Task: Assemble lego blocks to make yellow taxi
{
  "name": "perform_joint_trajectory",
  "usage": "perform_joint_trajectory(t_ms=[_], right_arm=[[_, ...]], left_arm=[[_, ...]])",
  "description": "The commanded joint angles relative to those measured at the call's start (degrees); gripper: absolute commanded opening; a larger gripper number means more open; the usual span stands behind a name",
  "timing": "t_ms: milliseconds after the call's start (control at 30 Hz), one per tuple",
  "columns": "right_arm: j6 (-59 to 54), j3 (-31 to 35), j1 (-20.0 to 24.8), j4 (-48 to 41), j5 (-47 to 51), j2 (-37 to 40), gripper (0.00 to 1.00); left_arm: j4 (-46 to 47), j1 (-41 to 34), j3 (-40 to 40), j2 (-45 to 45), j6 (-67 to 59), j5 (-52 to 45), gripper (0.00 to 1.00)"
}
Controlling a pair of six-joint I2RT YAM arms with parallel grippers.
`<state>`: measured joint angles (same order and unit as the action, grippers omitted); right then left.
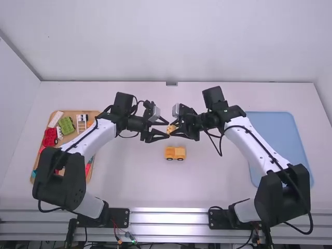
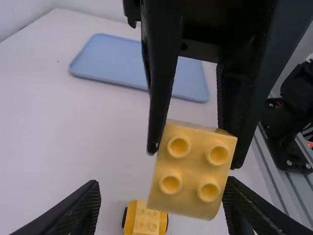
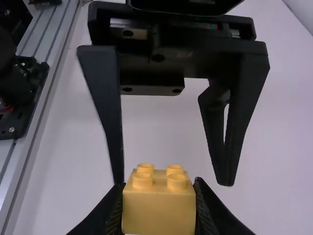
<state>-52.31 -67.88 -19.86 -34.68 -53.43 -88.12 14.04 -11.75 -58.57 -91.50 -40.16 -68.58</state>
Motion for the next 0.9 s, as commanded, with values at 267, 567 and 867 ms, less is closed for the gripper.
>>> perform_joint_trajectory(t_ms=[267,567,867], right_arm=[[-0.48,-1.53,-0.04,-0.09,-0.59,0.31,0.07],[-0.46,-1.55,-0.02,-0.07,-0.96,0.31,0.15],[2.1,-1.55,-0.02,1.73,-0.96,0.31,0.48]], left_arm=[[-0.57,-1.44,-1.05,0.22,-0.83,-2.32,0.43],[-0.55,-1.38,-1.05,0.22,-0.79,-2.32,0.04],[-0.52,-1.36,-1.05,0.22,-0.13,0.44,0.03]])
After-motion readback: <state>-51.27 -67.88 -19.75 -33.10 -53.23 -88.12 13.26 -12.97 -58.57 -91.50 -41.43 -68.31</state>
